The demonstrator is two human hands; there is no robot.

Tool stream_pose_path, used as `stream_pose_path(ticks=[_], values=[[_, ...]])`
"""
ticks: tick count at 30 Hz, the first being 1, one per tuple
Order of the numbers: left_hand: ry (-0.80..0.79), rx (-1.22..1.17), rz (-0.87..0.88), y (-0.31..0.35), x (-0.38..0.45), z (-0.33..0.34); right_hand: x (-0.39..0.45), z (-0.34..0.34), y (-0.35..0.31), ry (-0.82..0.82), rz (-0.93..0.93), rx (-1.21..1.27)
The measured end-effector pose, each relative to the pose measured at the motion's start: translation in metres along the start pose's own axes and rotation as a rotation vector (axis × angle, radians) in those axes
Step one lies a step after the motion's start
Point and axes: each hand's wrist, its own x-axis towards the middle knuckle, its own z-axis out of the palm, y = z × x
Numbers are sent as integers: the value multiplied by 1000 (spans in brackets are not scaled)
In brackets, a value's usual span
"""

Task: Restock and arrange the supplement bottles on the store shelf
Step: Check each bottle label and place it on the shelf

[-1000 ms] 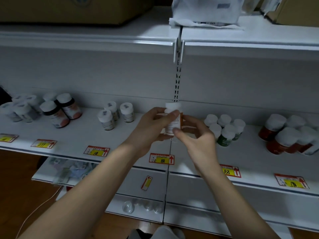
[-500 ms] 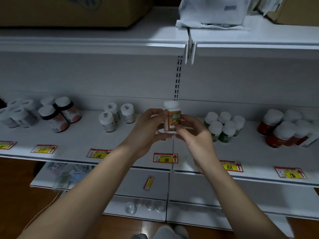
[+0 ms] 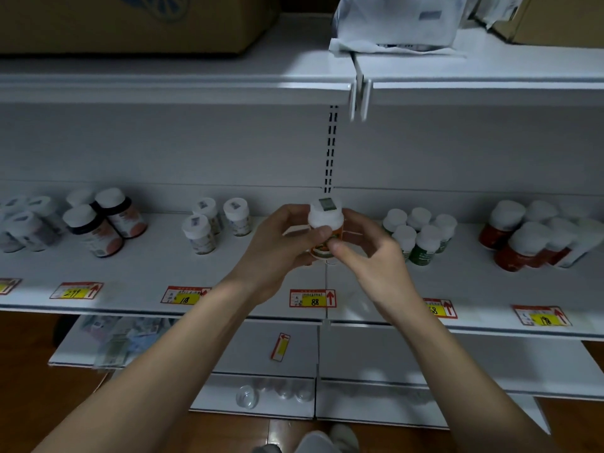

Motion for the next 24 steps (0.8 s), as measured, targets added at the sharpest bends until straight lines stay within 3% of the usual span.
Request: stream_pose_path(ticks=[9,24], values=[[-159,125,271,11,-4,-11,-4,-7,-12,-16,-192,121],[-249,140,272,11,-23,-31,-30,14,-17,1,-215,104]])
